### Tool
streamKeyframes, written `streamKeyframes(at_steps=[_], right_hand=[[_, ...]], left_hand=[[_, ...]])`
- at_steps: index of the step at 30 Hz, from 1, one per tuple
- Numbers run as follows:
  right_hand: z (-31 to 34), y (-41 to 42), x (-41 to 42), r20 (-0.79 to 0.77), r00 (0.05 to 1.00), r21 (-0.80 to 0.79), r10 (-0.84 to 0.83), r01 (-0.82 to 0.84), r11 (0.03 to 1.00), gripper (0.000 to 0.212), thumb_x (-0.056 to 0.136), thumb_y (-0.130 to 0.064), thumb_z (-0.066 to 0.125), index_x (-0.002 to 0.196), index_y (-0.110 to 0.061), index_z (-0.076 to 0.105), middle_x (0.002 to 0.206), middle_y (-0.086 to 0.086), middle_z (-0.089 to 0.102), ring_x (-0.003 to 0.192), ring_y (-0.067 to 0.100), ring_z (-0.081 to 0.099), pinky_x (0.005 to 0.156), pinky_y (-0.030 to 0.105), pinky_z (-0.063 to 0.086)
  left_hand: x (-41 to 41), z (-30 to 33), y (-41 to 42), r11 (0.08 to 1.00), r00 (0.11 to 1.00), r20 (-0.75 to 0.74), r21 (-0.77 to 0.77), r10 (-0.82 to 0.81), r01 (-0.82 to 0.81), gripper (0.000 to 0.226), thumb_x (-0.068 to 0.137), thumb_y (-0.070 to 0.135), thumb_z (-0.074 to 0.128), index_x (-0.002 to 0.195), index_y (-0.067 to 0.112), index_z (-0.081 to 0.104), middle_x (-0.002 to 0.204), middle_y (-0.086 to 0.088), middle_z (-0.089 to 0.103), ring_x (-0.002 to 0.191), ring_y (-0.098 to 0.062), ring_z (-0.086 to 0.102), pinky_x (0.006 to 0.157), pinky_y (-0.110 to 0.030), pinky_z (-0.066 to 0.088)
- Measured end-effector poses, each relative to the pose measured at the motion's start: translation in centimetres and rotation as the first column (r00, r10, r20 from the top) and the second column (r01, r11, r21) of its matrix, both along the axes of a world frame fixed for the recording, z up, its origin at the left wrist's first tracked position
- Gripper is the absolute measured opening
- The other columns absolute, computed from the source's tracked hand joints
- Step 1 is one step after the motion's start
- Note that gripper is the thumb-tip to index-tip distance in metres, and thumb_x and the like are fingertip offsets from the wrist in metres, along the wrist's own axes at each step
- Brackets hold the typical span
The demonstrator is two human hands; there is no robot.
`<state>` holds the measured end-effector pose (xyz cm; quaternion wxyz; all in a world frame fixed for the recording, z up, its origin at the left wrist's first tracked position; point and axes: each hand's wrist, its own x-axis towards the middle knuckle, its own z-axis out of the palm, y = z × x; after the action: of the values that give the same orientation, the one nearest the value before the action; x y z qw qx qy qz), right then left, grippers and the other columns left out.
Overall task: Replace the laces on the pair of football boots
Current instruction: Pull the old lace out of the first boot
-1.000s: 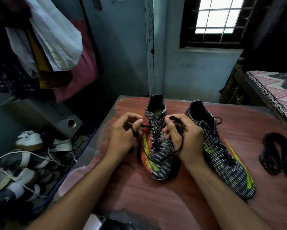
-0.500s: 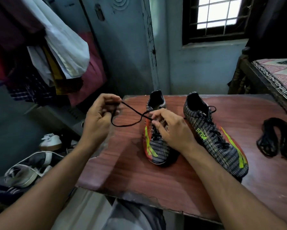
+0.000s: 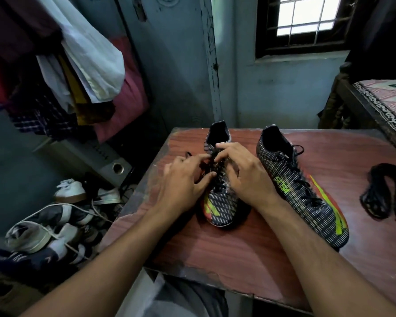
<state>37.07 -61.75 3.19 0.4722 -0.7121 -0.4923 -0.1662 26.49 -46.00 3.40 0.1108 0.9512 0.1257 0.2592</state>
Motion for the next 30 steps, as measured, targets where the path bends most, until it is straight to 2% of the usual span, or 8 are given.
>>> streamKeyframes(at_steps=[5,10,15,19,22,26,28,30], right_hand=[[0.0,-0.1,0.1,-0.074,0.979,0.015,-0.188,0.19,0.982,0.016,0.09,-0.004,0.064,0.099,-0.018,0.066,0.103,-0.006,0.058,0.101,0.015,0.058,0.091,0.026,0.047],[-0.2,0.0,-0.2,-0.125,0.987,-0.124,-0.103,0.087,0.988,0.015,0.085,-0.018,0.077,0.095,-0.021,0.067,0.094,-0.01,0.061,0.089,0.007,0.059,0.084,0.027,0.051],[-0.2,0.1,-0.1,-0.098,0.992,-0.184,-0.082,0.063,0.981,0.014,0.088,-0.023,0.077,0.1,-0.021,0.069,0.1,-0.006,0.064,0.098,0.015,0.061,0.092,0.037,0.052],[0.0,-0.1,-0.1,-0.094,0.986,-0.207,-0.135,0.113,0.972,0.016,0.091,-0.022,0.075,0.106,-0.021,0.071,0.105,-0.006,0.065,0.102,0.015,0.061,0.095,0.035,0.05],[0.1,-0.1,-0.4,-0.073,0.981,-0.22,-0.179,0.159,0.962,0.015,0.091,-0.022,0.076,0.106,-0.019,0.074,0.106,-0.004,0.067,0.103,0.017,0.062,0.092,0.033,0.05],[0.0,0.3,-0.7,-0.015,0.973,-0.252,-0.229,0.218,0.943,0.011,0.09,-0.021,0.076,0.099,-0.016,0.074,0.103,-0.002,0.067,0.1,0.019,0.06,0.09,0.034,0.051],[0.0,0.4,-0.6,-0.002,0.97,-0.283,-0.244,0.234,0.93,0.012,0.091,-0.022,0.075,0.101,-0.016,0.072,0.105,-0.002,0.066,0.102,0.018,0.058,0.091,0.029,0.046],[-0.1,0.5,-0.5,0.015,0.968,-0.312,-0.25,0.242,0.919,0.014,0.091,-0.023,0.074,0.103,-0.017,0.07,0.106,-0.002,0.065,0.103,0.018,0.055,0.091,0.025,0.041]], left_hand=[[0.8,-0.3,-0.3,0.949,0.996,0.088,-0.313,-0.002,0.03,0.018,0.091,0.032,0.074,0.108,0.024,0.075,0.093,0.006,0.075,0.091,-0.019,0.066,0.088,-0.042,0.052],[-0.5,0.1,0.8,0.908,0.972,0.235,-0.408,-0.002,0.101,0.017,0.092,0.013,0.068,0.101,0.026,0.076,0.096,0.015,0.072,0.093,-0.004,0.068,0.088,-0.035,0.055],[-2.9,-0.2,1.8,0.985,0.982,0.149,-0.11,-0.118,0.135,0.022,0.079,0.025,0.052,0.078,0.02,0.073,0.109,0.008,0.063,0.102,-0.018,0.061,0.09,-0.047,0.05],[-3.1,0.2,1.9,0.982,0.982,0.016,-0.034,-0.187,0.187,0.027,0.089,0.039,0.052,0.111,0.029,0.065,0.128,0.009,0.056,0.101,-0.019,0.066,0.082,-0.045,0.056],[-2.4,0.3,2.2,0.981,0.992,0.027,0.151,-0.124,0.119,0.045,0.091,0.048,0.056,0.132,0.029,0.054,0.139,0.003,0.052,0.113,-0.023,0.06,0.086,-0.047,0.055],[-1.2,-0.3,2.5,0.947,0.997,0.073,0.321,-0.037,0.012,0.05,0.091,0.048,0.064,0.137,0.028,0.06,0.154,-0.005,0.048,0.136,-0.031,0.046,0.105,-0.054,0.044],[-0.7,-0.7,2.5,0.947,0.992,0.092,0.317,-0.088,0.055,0.044,0.093,0.043,0.065,0.134,0.028,0.064,0.156,-0.005,0.048,0.144,-0.033,0.041,0.113,-0.06,0.035],[-0.2,-1.3,2.4,0.943,0.971,0.11,0.284,-0.212,0.174,0.036,0.096,0.031,0.065,0.131,0.023,0.068,0.146,-0.005,0.057,0.134,-0.031,0.052,0.106,-0.056,0.044]])
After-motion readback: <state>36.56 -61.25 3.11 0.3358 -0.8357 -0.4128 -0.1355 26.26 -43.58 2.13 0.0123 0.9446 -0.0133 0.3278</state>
